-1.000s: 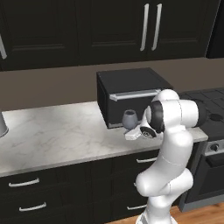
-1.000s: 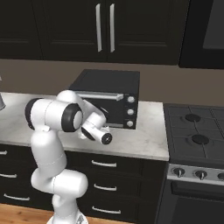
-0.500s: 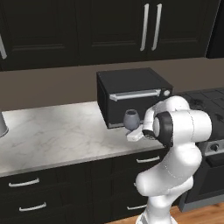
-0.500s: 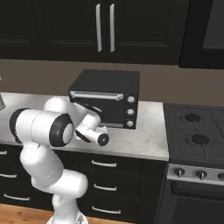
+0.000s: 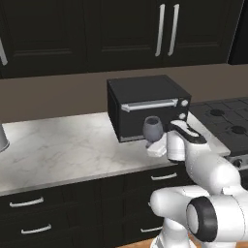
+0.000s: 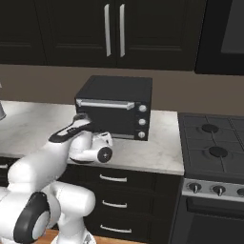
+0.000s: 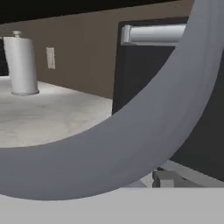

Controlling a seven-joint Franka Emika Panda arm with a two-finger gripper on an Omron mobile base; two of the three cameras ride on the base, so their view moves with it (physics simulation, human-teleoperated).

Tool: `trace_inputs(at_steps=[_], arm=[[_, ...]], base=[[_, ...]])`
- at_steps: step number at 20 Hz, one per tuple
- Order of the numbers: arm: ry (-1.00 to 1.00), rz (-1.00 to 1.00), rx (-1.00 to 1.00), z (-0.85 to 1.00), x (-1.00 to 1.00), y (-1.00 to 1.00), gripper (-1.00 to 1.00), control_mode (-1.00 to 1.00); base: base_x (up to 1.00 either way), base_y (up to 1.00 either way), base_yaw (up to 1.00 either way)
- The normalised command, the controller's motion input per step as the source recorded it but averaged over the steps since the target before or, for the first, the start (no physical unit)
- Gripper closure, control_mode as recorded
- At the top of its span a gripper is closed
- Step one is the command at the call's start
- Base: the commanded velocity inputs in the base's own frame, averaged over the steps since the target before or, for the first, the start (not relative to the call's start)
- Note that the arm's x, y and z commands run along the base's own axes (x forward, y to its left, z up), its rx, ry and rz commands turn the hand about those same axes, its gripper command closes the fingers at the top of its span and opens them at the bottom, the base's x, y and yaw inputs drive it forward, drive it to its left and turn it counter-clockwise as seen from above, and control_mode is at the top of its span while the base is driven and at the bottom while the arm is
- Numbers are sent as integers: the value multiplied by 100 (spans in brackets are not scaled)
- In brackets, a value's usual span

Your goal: Retrieve the wine glasses from the counter and place one next to each plate.

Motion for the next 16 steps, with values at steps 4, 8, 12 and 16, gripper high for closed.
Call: trace_inputs(at_steps=[4, 8, 12, 16], arm=[[0, 0, -3, 100, -67, 0, 100, -100], [3, 0, 0, 87, -52, 0, 100, -100], [2, 6, 0, 16, -41, 0, 100, -100], [0, 10, 0, 28, -11, -11, 100, -100]], base=[[0, 0, 0], [0, 0, 0], [0, 0, 0], [0, 0, 0]])
